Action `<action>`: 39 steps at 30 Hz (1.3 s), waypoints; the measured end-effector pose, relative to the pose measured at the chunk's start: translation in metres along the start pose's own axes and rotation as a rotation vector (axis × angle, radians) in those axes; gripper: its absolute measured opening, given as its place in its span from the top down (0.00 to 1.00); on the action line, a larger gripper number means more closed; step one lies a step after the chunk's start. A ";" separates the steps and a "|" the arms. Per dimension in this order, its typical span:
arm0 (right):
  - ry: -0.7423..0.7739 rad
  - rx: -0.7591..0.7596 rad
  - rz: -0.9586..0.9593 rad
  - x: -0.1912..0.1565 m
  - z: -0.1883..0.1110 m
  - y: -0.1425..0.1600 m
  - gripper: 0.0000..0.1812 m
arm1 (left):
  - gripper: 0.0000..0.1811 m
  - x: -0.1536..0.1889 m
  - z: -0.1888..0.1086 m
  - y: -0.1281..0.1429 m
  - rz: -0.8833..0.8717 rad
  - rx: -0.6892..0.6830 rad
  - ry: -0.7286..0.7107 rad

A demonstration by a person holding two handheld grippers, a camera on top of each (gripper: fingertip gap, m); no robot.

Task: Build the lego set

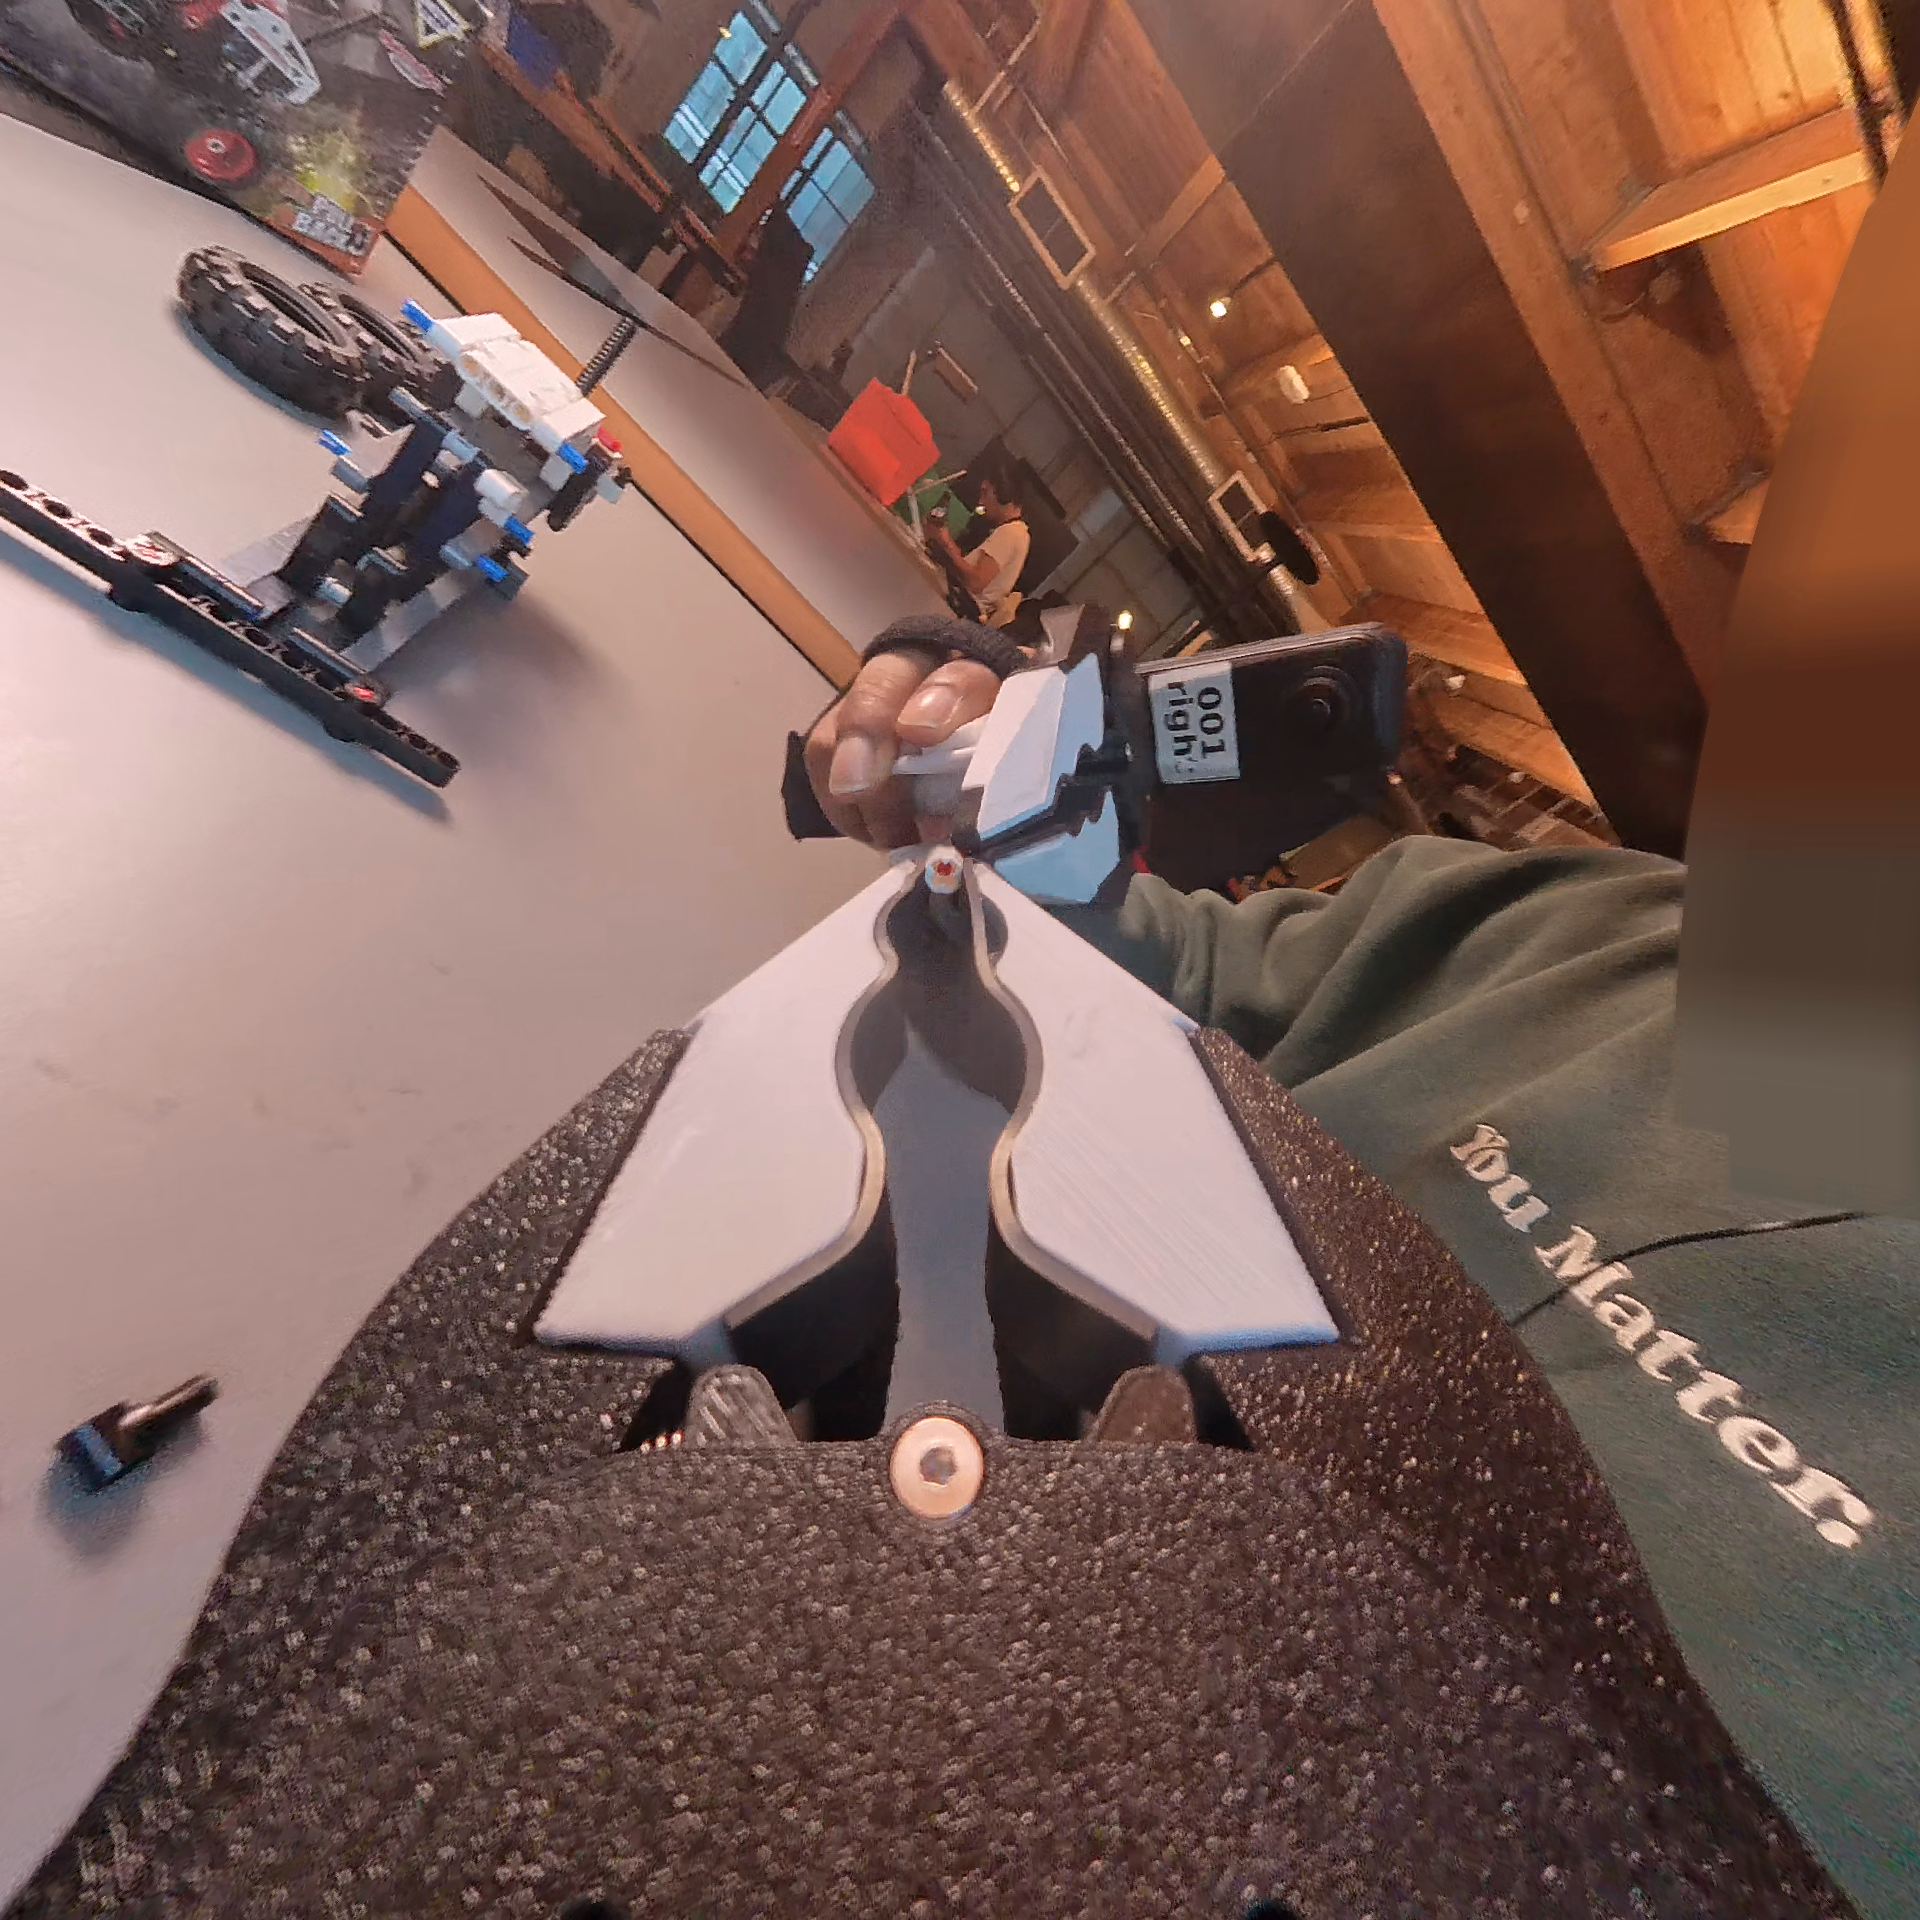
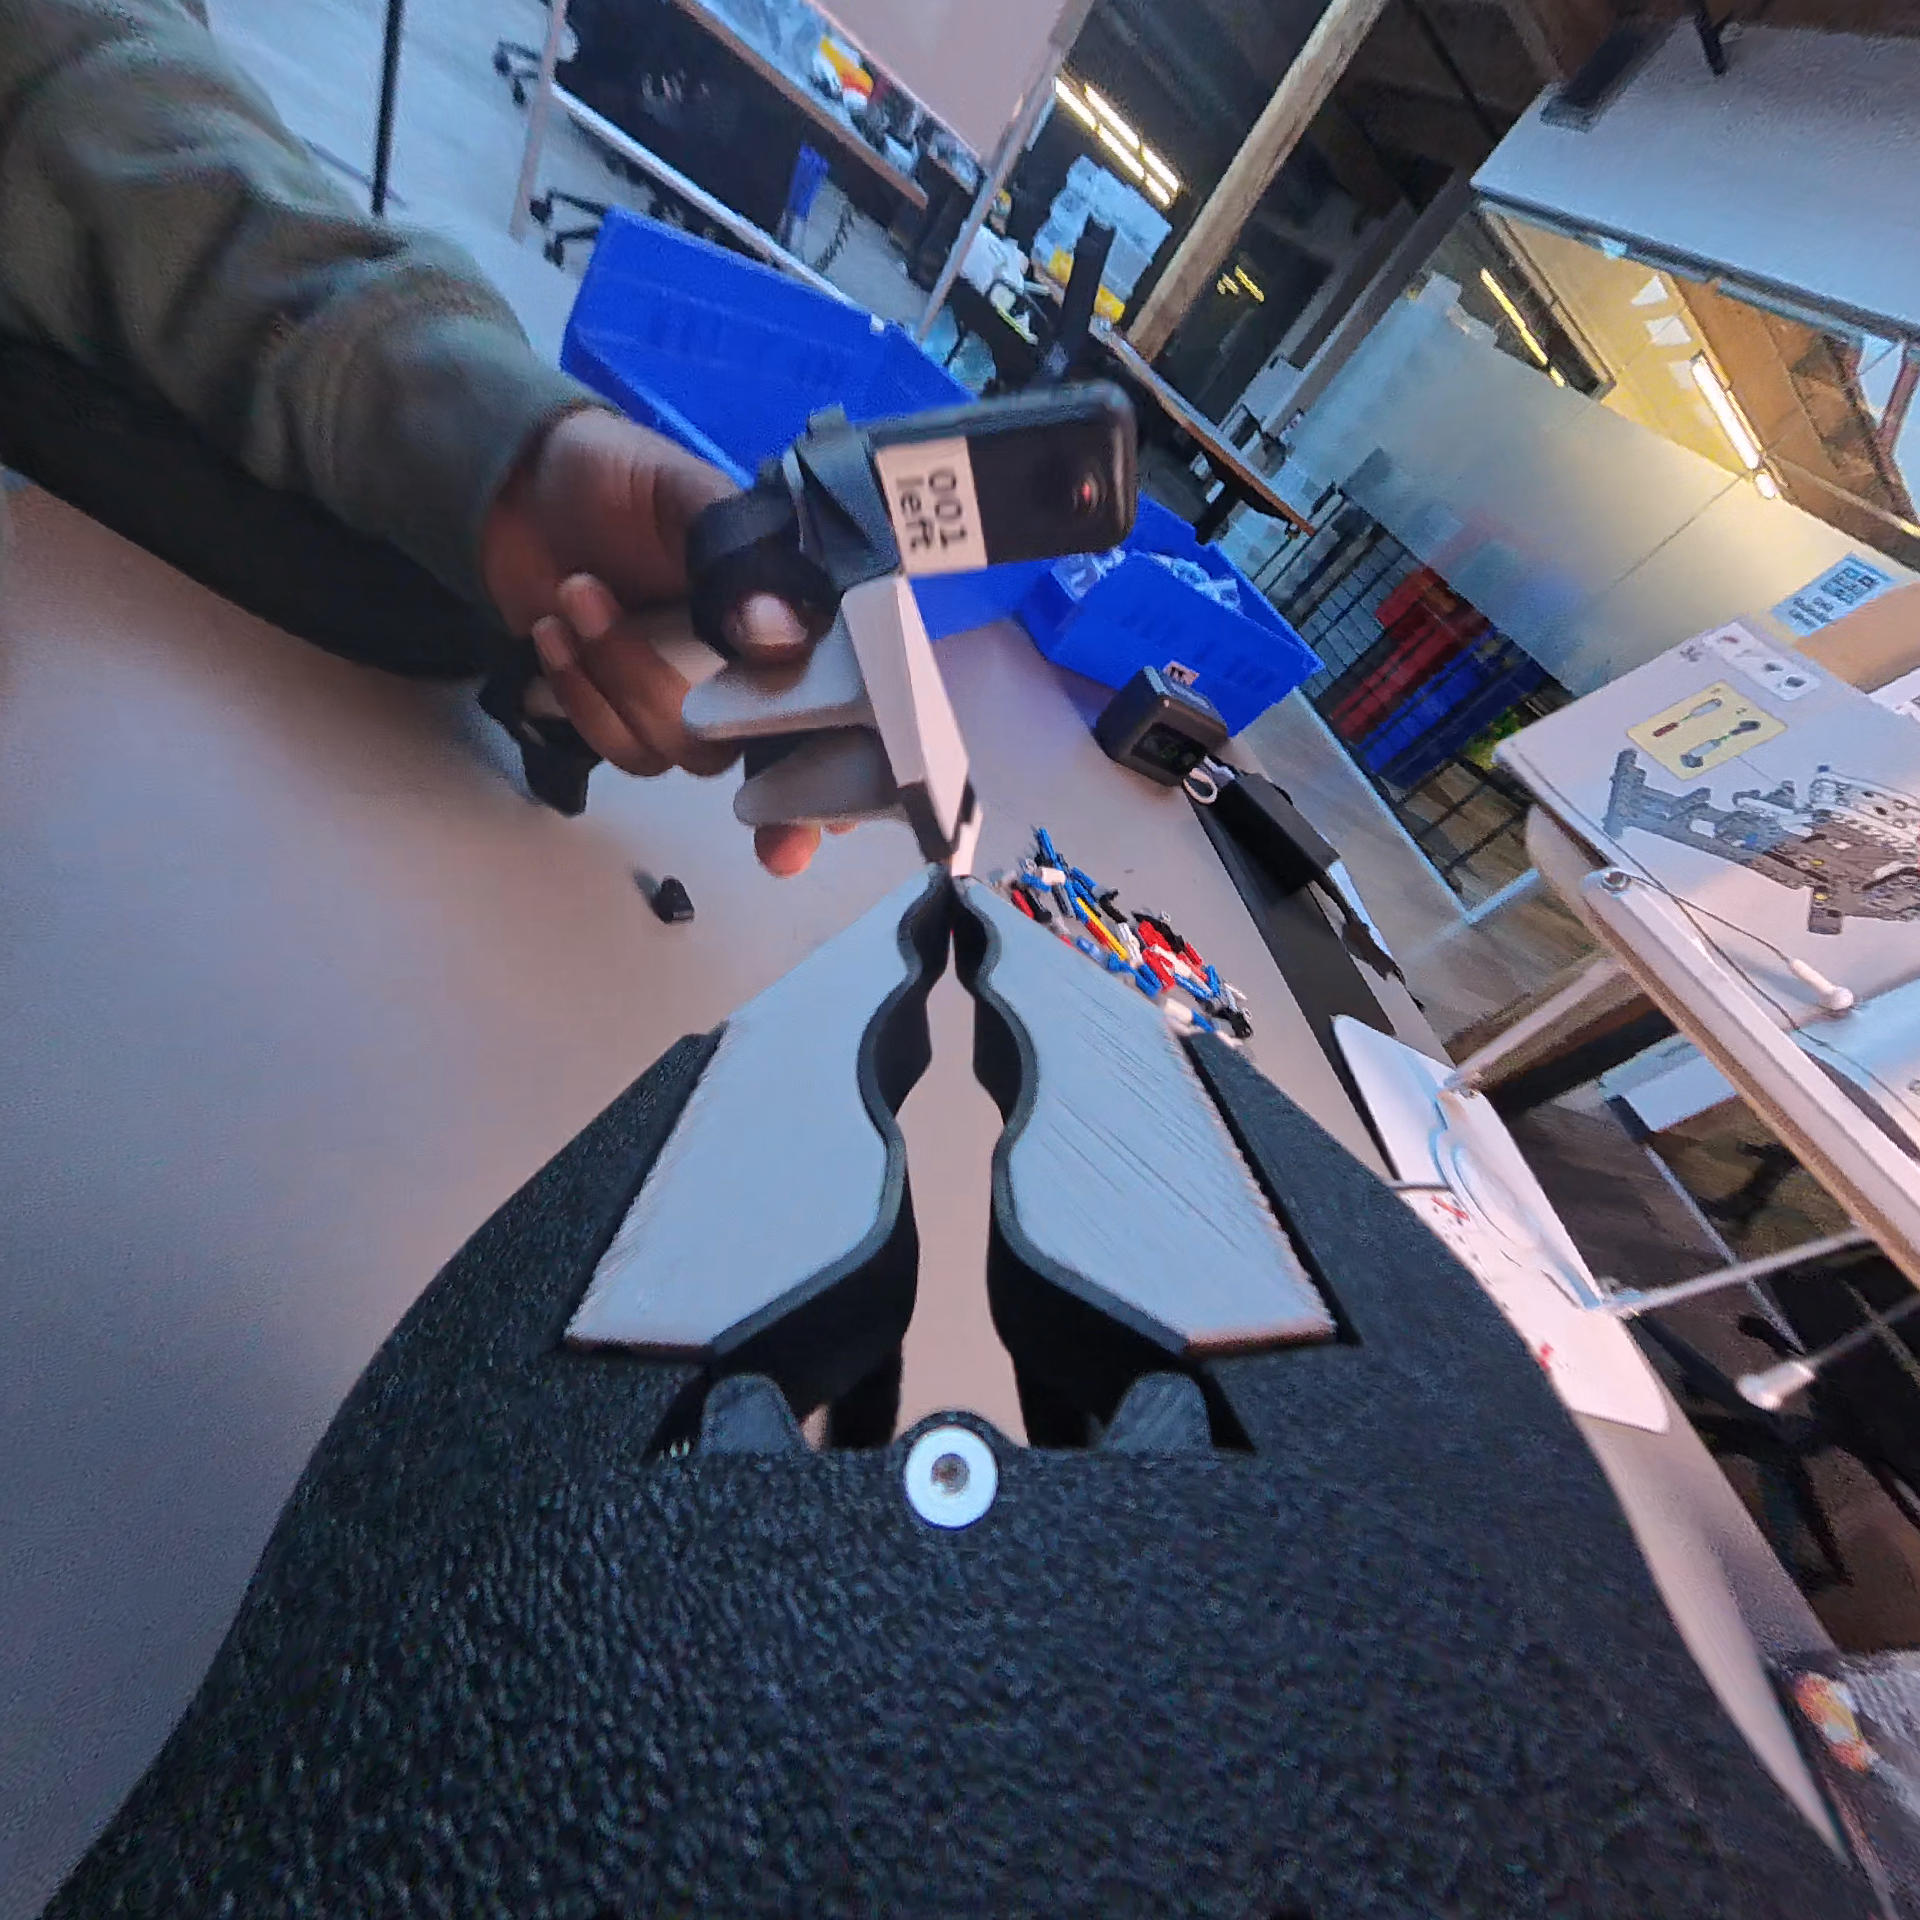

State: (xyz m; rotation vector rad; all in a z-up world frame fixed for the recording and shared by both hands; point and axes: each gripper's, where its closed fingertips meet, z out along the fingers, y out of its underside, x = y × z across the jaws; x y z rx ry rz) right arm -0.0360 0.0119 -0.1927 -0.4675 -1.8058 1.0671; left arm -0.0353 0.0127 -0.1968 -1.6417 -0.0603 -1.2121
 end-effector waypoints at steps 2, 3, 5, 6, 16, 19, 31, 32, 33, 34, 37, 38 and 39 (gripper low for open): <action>-0.049 0.046 0.036 -0.009 0.007 -0.012 1.00 | 0.97 0.015 0.016 0.022 -0.013 -0.095 0.087; -0.026 0.048 0.015 -0.008 0.010 -0.015 1.00 | 0.97 0.023 0.027 0.032 0.003 -0.125 0.113; 0.013 0.128 0.086 0.009 -0.001 -0.032 1.00 | 0.97 0.029 0.025 0.010 -0.017 -0.018 0.141; 0.040 0.155 0.132 0.018 -0.009 -0.036 1.00 | 0.97 0.025 0.017 -0.003 -0.041 0.029 0.141; -0.025 0.047 0.265 0.015 -0.009 -0.002 0.96 | 0.96 -0.006 -0.007 -0.024 -0.024 0.148 0.009; -0.082 0.011 0.282 0.002 -0.001 0.006 0.95 | 0.96 -0.019 -0.019 -0.033 -0.025 0.217 -0.019; -0.367 -0.180 0.302 -0.068 0.019 0.033 0.89 | 0.96 -0.012 -0.029 -0.043 0.029 0.238 0.021; -0.396 -0.190 0.309 -0.077 0.022 0.030 0.89 | 0.97 -0.013 -0.029 -0.044 0.045 0.240 0.005; -0.419 -0.210 0.321 -0.088 0.028 0.027 0.89 | 0.96 -0.014 -0.030 -0.046 0.054 0.244 -0.006; -0.450 -0.244 0.329 -0.101 0.033 0.024 0.88 | 0.96 -0.016 -0.031 -0.047 0.058 0.252 -0.018; -0.527 -0.357 0.368 -0.142 0.052 0.017 0.85 | 0.96 -0.024 -0.036 -0.050 0.069 0.272 -0.066; -0.540 -0.389 0.388 -0.153 0.057 0.014 0.84 | 0.96 -0.027 -0.037 -0.051 0.069 0.278 -0.078; -0.556 -0.420 0.393 -0.163 0.061 0.013 0.84 | 0.96 -0.027 -0.039 -0.052 0.065 0.287 -0.079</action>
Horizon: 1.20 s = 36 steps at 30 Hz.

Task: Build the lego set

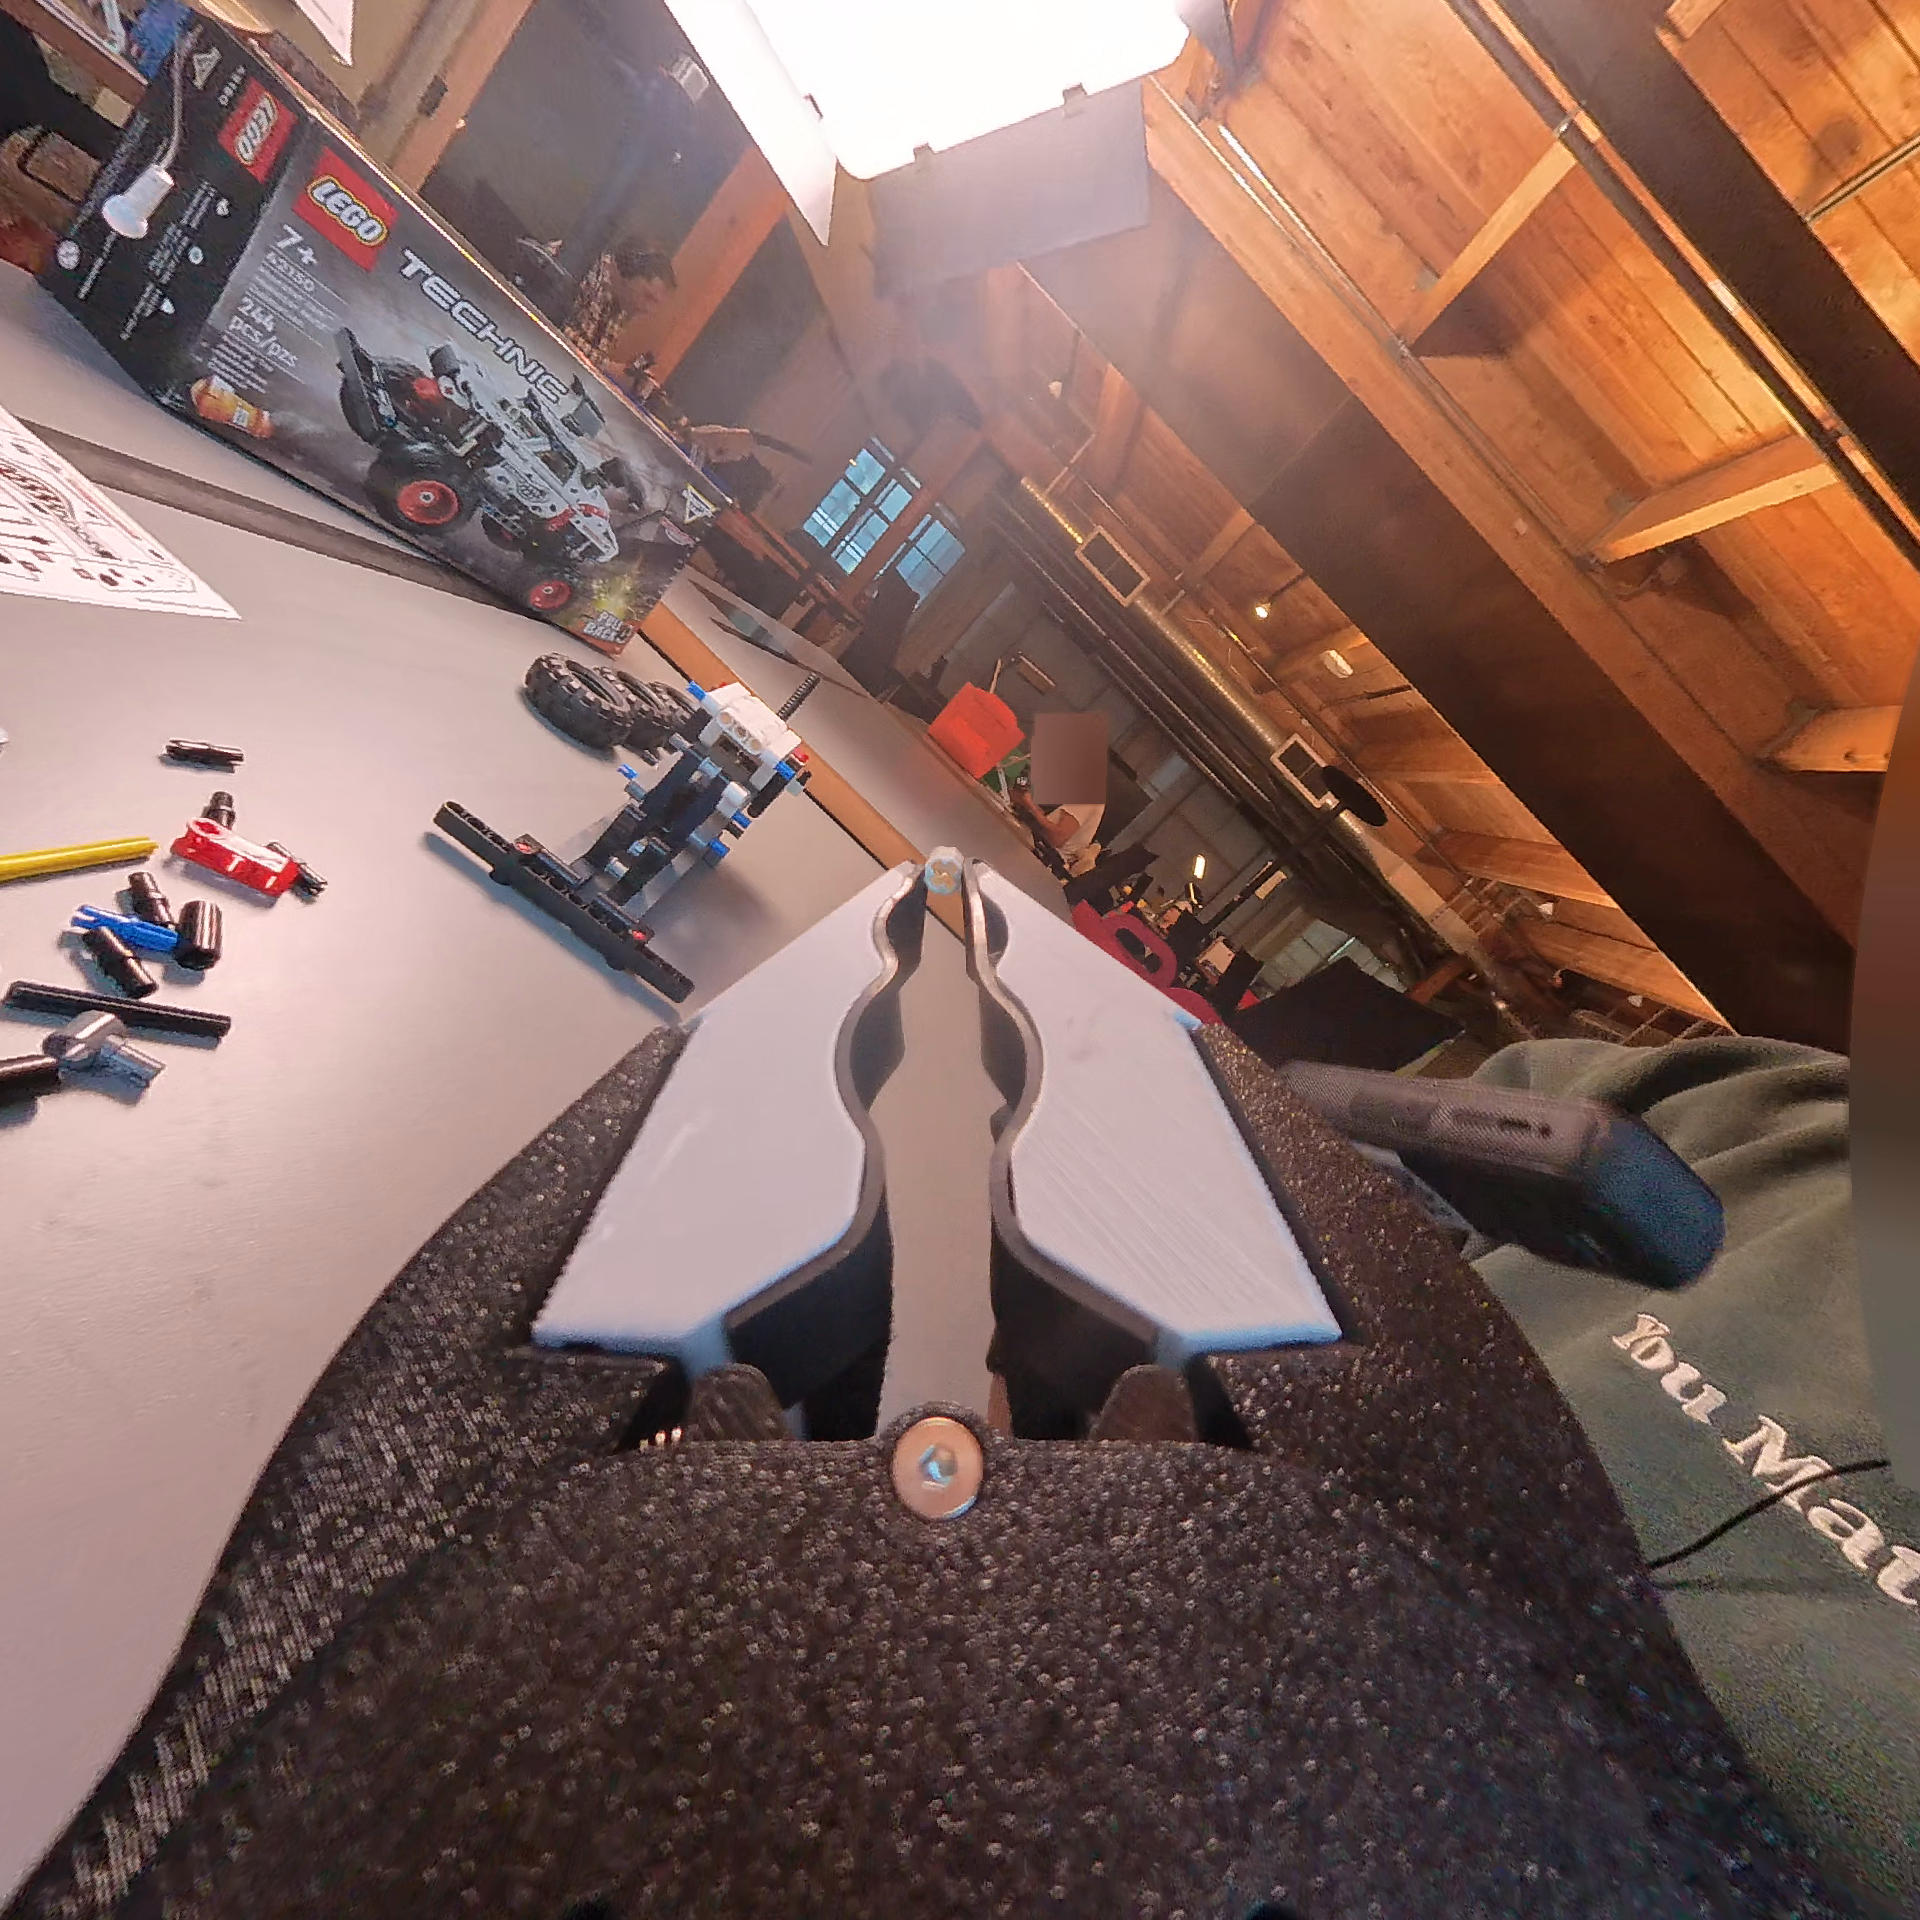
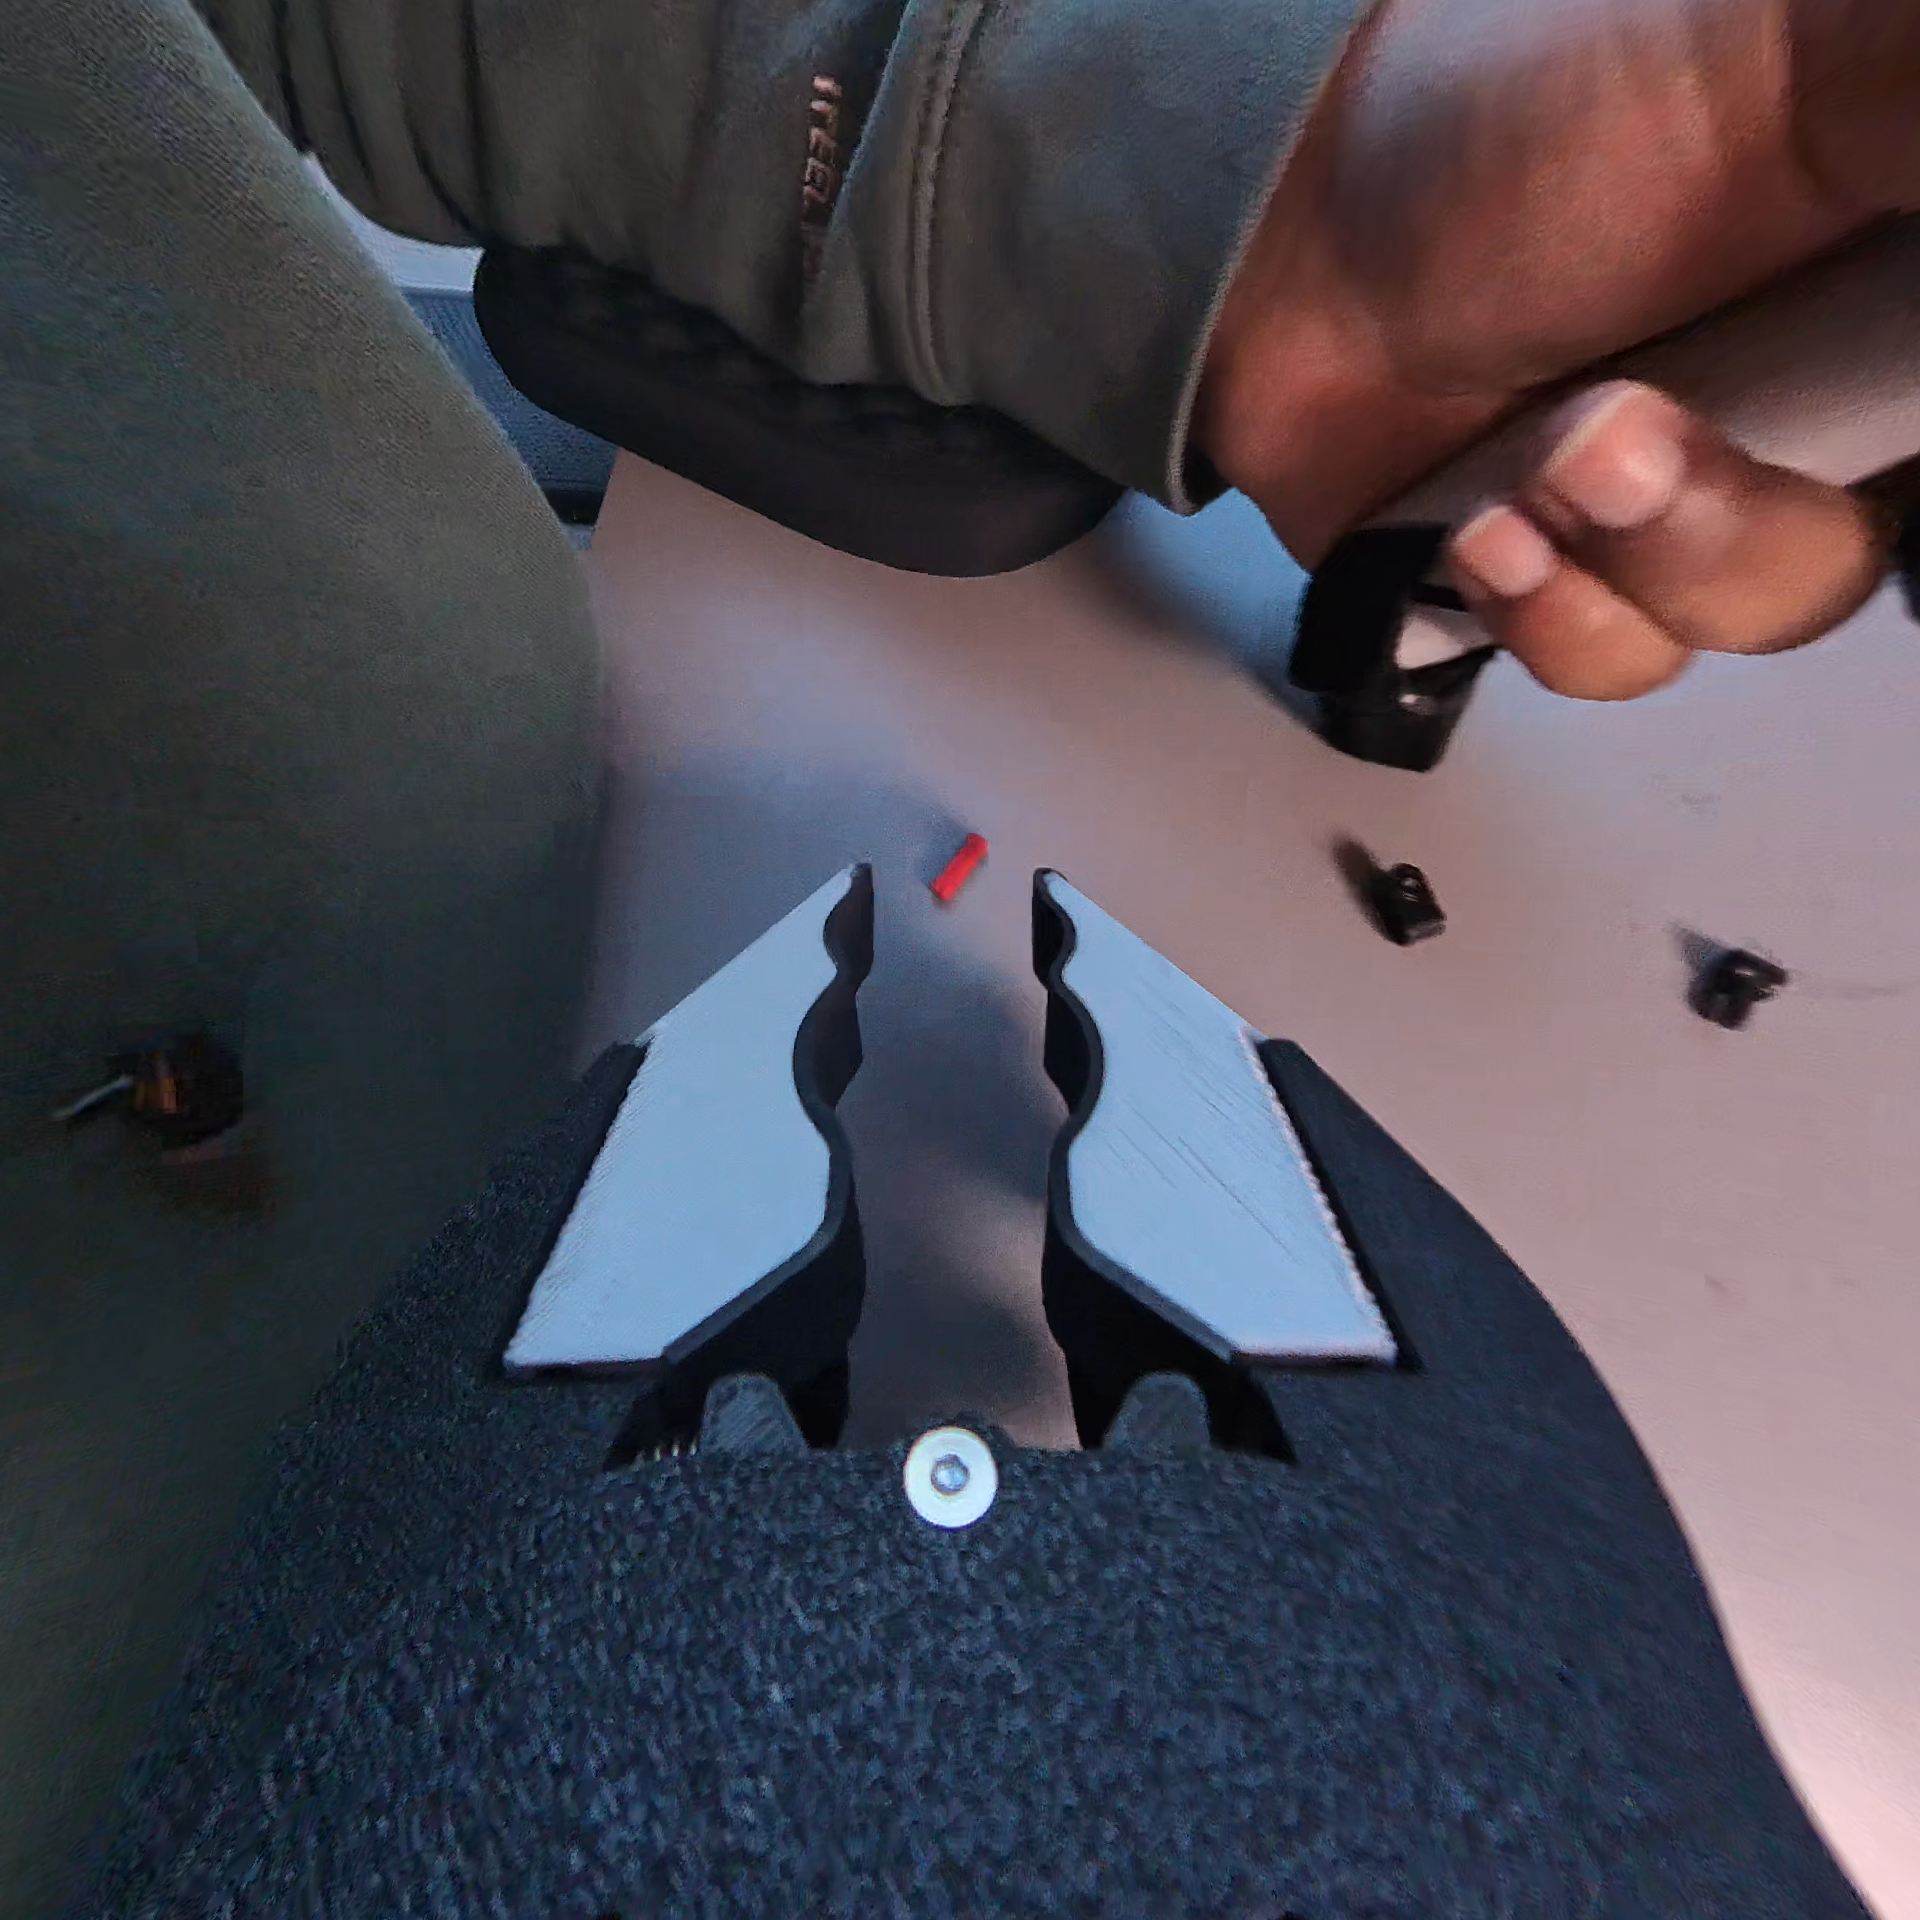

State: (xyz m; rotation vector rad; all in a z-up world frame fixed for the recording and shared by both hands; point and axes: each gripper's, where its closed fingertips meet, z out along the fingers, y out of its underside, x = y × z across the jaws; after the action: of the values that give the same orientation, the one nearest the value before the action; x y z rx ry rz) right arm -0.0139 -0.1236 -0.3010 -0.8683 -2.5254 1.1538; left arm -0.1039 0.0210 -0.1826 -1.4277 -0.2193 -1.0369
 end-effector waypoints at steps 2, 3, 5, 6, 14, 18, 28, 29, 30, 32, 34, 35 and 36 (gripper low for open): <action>0.059 -0.092 -0.030 0.002 0.012 0.006 0.85 | 0.96 0.000 -0.002 -0.001 -0.001 0.008 -0.004; 0.091 -0.116 -0.072 0.005 0.014 0.007 0.88 | 0.96 0.000 -0.002 -0.001 0.005 0.005 -0.007; 0.072 -0.138 -0.041 0.004 0.015 0.007 0.90 | 0.96 0.003 -0.004 -0.001 0.025 0.000 -0.009; 0.063 -0.146 -0.039 0.004 0.015 0.007 0.90 | 0.96 0.005 -0.004 -0.001 0.040 -0.003 -0.012; 0.034 -0.149 -0.079 0.005 0.015 0.007 0.98 | 0.96 0.008 -0.006 0.001 0.094 -0.047 -0.027; 0.042 -0.064 -0.108 0.020 -0.003 0.007 0.99 | 0.96 0.007 -0.005 0.013 0.108 -0.122 -0.037; 0.252 0.262 -0.067 0.083 -0.109 0.001 0.98 | 0.96 0.036 0.002 0.035 0.139 -0.235 0.110; 0.260 0.276 -0.055 0.085 -0.113 0.000 0.98 | 0.96 0.040 0.003 0.037 0.116 -0.236 0.141; 0.267 0.293 -0.046 0.087 -0.118 -0.003 0.98 | 0.96 0.045 0.003 0.037 0.089 -0.236 0.177; 0.282 0.328 -0.046 0.088 -0.129 -0.011 0.98 | 0.96 0.052 0.003 0.036 0.031 -0.225 0.240; 0.316 0.348 -0.053 0.092 -0.140 -0.017 0.98 | 0.96 0.055 0.003 0.034 -0.019 -0.219 0.281; 0.328 0.353 -0.047 0.093 -0.144 -0.019 0.98 | 0.96 0.054 0.003 0.034 -0.032 -0.222 0.283; 0.325 0.352 -0.033 0.093 -0.146 -0.020 0.98 | 0.96 0.053 0.004 0.035 -0.039 -0.229 0.279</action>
State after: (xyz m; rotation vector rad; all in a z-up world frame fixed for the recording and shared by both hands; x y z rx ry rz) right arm -0.0333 0.0115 -0.1925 -0.8380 -1.9942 1.2767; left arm -0.0475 -0.0056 -0.1706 -1.4667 0.0773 -1.3119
